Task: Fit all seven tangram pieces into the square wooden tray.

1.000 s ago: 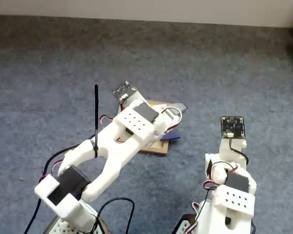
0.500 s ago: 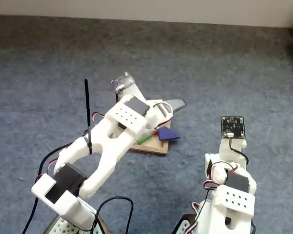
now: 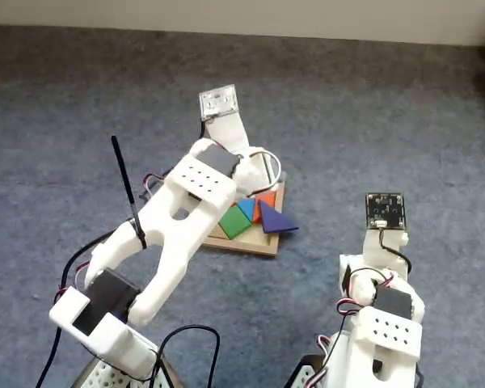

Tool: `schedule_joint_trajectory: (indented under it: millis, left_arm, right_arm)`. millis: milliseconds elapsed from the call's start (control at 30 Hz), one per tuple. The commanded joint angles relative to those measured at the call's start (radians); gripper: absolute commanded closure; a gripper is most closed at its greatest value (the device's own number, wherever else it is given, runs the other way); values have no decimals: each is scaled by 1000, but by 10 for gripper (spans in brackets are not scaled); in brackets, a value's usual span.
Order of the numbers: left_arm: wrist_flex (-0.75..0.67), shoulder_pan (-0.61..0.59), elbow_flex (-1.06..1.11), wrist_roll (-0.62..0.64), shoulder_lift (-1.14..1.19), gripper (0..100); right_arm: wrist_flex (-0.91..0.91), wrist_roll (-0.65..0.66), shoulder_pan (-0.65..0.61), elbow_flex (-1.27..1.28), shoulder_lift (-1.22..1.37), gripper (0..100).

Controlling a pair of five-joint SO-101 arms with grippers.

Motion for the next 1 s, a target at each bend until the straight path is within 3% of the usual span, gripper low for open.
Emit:
schedule_joint_trajectory:
  millis: [0,233,333,500,967]
  left_arm:
    - [-11,-7,-71,-66,-12,960]
    - [-15,90,-76,-144,-8,994]
    - [-81,96,-68,-147,-4,994]
    - [-104,124,-130,-147,133,994]
    - [270,153,-400,-147,427,994]
  right_arm:
    - [-19,-8,-12,-12,-19,961]
    - [-19,-8,-12,-12,-19,961]
    - [-19,-8,-12,-12,-19,961]
    - [-22,-6,-12,1,-19,961]
    - [-101,-3,-10,50,-19,961]
